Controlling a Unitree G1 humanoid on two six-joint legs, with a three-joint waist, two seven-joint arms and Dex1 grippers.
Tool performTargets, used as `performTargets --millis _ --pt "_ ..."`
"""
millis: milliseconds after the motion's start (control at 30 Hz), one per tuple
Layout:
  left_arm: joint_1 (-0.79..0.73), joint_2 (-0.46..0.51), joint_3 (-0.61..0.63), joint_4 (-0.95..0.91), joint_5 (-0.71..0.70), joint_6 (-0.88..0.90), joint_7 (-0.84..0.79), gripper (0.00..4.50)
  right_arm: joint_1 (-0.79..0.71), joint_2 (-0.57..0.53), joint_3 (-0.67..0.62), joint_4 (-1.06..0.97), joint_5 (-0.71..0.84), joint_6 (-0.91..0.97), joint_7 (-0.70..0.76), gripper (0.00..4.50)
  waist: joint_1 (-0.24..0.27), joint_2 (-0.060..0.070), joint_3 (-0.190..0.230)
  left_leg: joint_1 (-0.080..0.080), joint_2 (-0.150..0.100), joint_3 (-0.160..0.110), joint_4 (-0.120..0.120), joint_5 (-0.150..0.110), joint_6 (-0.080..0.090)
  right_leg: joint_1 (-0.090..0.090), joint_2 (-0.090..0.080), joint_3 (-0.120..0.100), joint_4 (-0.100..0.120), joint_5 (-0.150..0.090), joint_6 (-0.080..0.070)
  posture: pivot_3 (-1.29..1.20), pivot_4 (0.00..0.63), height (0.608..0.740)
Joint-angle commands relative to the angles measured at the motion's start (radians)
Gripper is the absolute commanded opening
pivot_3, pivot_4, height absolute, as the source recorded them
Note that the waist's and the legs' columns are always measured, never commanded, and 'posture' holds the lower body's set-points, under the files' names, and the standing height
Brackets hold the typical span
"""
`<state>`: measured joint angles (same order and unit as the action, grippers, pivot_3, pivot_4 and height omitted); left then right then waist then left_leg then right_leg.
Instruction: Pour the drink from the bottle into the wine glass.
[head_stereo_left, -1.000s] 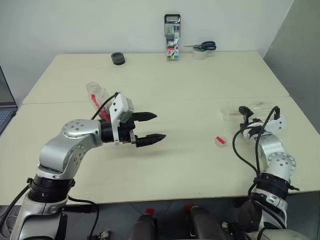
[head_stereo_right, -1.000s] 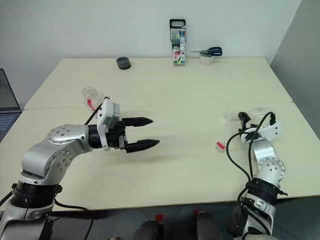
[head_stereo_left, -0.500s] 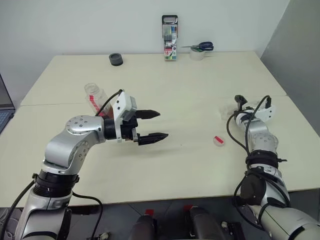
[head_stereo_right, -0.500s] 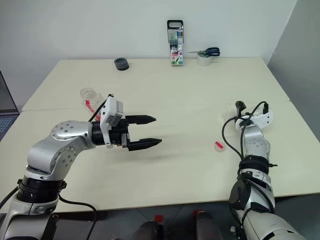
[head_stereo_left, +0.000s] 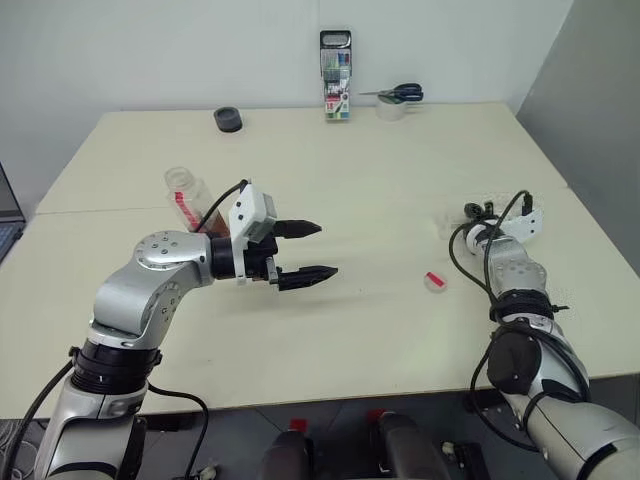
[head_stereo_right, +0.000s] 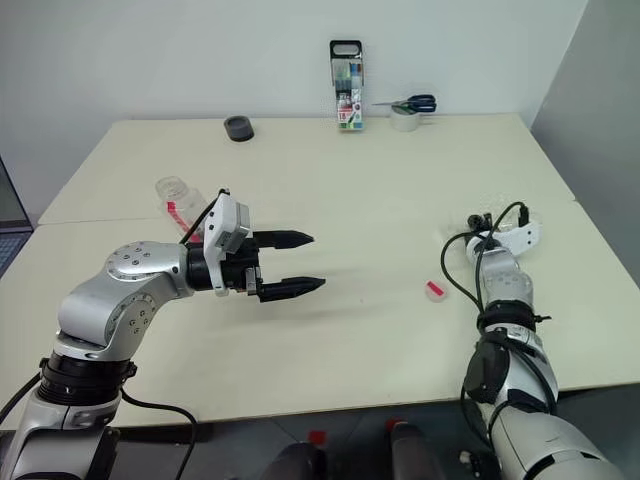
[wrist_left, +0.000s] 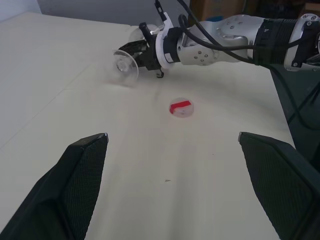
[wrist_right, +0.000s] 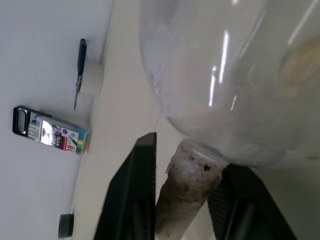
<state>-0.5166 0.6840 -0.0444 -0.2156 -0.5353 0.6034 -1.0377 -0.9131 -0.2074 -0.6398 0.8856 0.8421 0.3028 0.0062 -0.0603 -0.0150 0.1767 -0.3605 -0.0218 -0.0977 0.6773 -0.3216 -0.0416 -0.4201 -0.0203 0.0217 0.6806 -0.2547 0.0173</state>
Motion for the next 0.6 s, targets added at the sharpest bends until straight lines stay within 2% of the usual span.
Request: performTargets --millis 33,100,167,367,600 --pt "-0.012 0.006 0.010 -0.010 0.002 -0.018 -0.008 4.50 0.034 -0.003 0.142 -0.036 -0.158 -0.021 0.063 0.29 0.001 0.000 0.000 0.000 0.000 0.000 0.000 0.000 0.000 0.000 0.000 0.000 0.000 0.000 0.000 0.00 0.150 0.740" --pt "-0.008 0.006 0.013 -0.010 0.004 -0.021 -0.009 4.50 0.080 -0.011 0.312 -0.110 -0.323 -0.089 0.140 0.27 0.001 0.000 0.000 -0.001 0.000 -0.001 0.000 0.000 0.000 0.000 0.000 -0.001 0.000 0.000 0.000 0.00 0.150 0.740" --pt "0.001 0.008 0.018 -0.013 0.004 -0.022 -0.010 4.50 0.127 -0.007 0.423 -0.181 -0.431 -0.146 0.176 0.27 0.001 0.000 0.000 -0.001 -0.001 -0.001 0.000 0.000 0.000 0.000 0.000 -0.001 -0.001 0.000 0.000 0.00 0.150 0.740" --pt "0.040 0.015 0.034 -0.037 -0.003 -0.018 -0.002 4.50 0.253 0.037 0.513 -0.323 -0.563 -0.218 0.147 0.27 0.003 0.000 0.000 -0.001 -0.001 -0.006 0.000 0.002 -0.004 -0.001 -0.001 -0.001 -0.001 0.000 0.000 0.00 0.150 0.740" --pt "0.071 0.016 0.053 -0.046 -0.008 -0.019 0.011 4.50 0.405 0.056 0.550 -0.487 -0.621 -0.165 0.146 0.27 0.004 0.000 0.000 -0.001 -0.001 -0.008 0.000 0.002 -0.004 -0.001 -0.002 -0.001 -0.001 0.000 0.000 0.00 0.150 0.740"
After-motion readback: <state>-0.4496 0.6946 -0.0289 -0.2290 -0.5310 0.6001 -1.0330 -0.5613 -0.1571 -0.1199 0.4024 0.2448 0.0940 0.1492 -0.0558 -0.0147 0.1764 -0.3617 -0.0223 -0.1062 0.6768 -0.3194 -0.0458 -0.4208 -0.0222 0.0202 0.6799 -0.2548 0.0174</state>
